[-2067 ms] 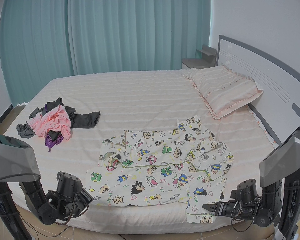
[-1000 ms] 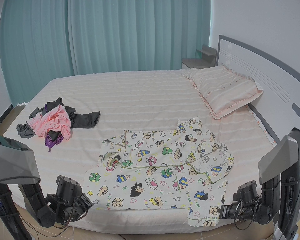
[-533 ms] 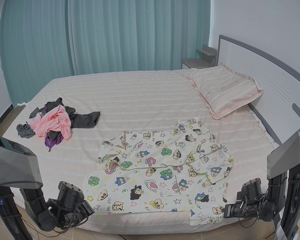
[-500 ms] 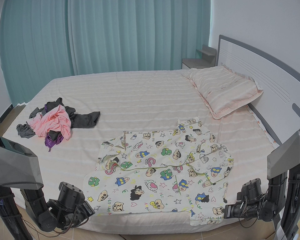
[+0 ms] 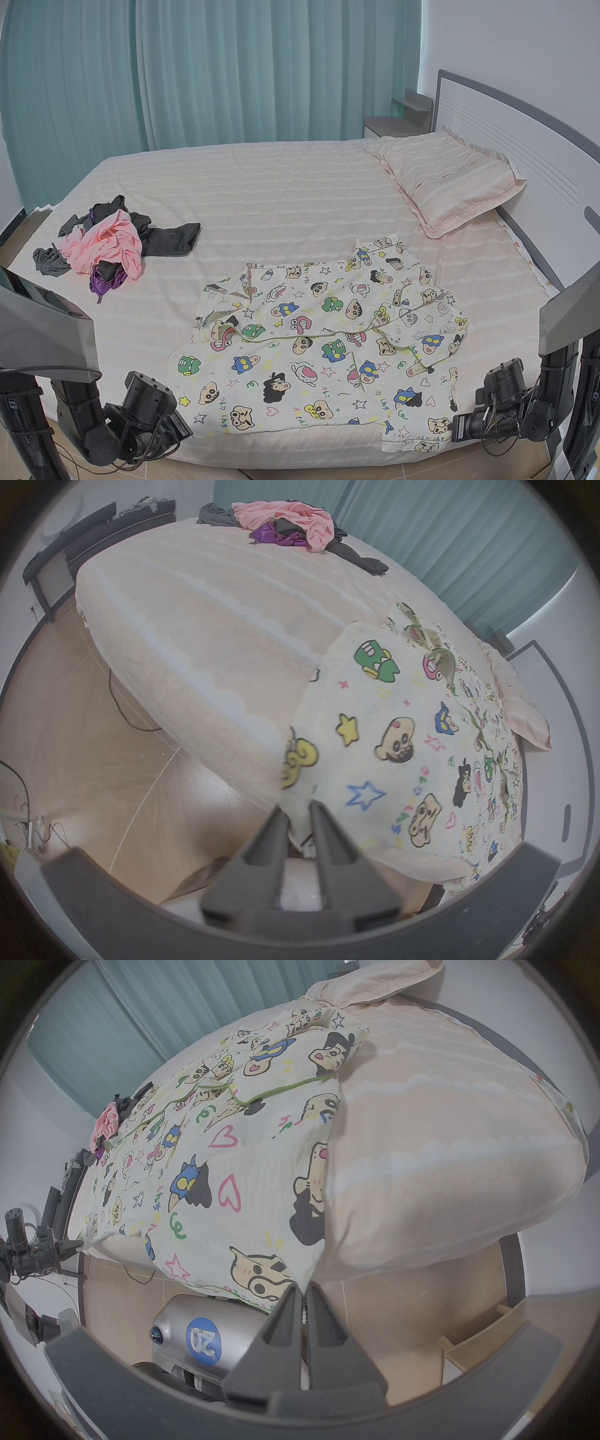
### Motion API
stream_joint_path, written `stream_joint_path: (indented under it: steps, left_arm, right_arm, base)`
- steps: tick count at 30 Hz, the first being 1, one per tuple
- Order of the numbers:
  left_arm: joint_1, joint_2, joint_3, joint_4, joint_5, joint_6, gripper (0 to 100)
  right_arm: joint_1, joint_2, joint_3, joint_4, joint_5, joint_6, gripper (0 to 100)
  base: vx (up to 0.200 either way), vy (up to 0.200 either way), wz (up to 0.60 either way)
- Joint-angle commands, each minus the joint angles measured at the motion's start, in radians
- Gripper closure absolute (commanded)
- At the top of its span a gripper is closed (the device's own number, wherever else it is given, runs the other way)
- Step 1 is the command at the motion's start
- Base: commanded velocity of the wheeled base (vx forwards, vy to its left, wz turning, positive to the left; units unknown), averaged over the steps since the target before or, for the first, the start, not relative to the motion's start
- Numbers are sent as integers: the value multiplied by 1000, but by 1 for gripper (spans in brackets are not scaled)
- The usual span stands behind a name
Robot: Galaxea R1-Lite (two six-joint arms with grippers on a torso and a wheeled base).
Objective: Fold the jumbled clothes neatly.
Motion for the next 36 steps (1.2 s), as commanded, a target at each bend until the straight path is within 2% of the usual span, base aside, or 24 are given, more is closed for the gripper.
stream_joint_path:
  steps: [1, 2, 3, 7, 11, 13, 18, 24, 31, 36]
  left_arm:
    - [0, 9, 1, -3, -1, -1, 0]
    - [0, 9, 1, -3, -1, -1, 0]
    - [1, 3, 4, -3, -1, -2, 0]
    - [10, -30, 32, -11, 1, -2, 0]
    - [44, -167, 76, -31, -1, 1, 0]
    - [58, -288, 90, -18, -1, 4, 0]
    - [61, -435, 82, -18, -2, 21, 0]
    - [70, -481, 32, -28, -4, 24, 0]
    - [104, -475, -57, -23, -54, -10, 0]
    - [102, -454, -60, -23, -60, -16, 0]
  right_arm:
    - [1, -3, 17, 2, 1, -1, 100]
    - [1, -3, 17, 2, 1, -1, 100]
    - [1, -6, 17, 2, 0, 1, 0]
    - [-13, -46, 17, 15, -2, 6, 0]
    - [-61, -132, 17, 44, -20, 1, 0]
    - [-114, -193, 17, 59, -40, -10, 0]
    - [-183, -291, 11, 42, -31, -11, 0]
    - [-174, -356, 3, 32, -31, 24, 0]
    - [-153, -339, 0, -80, -29, 140, 0]
    - [-114, -317, 2, -102, -29, 183, 0]
  base:
    - [0, 0, 0]
    - [0, 0, 0]
    - [0, 0, 0]
    - [0, 0, 0]
    - [0, 0, 0]
    - [0, 0, 0]
    - [0, 0, 0]
    - [0, 0, 0]
    - [0, 0, 0]
    - [0, 0, 0]
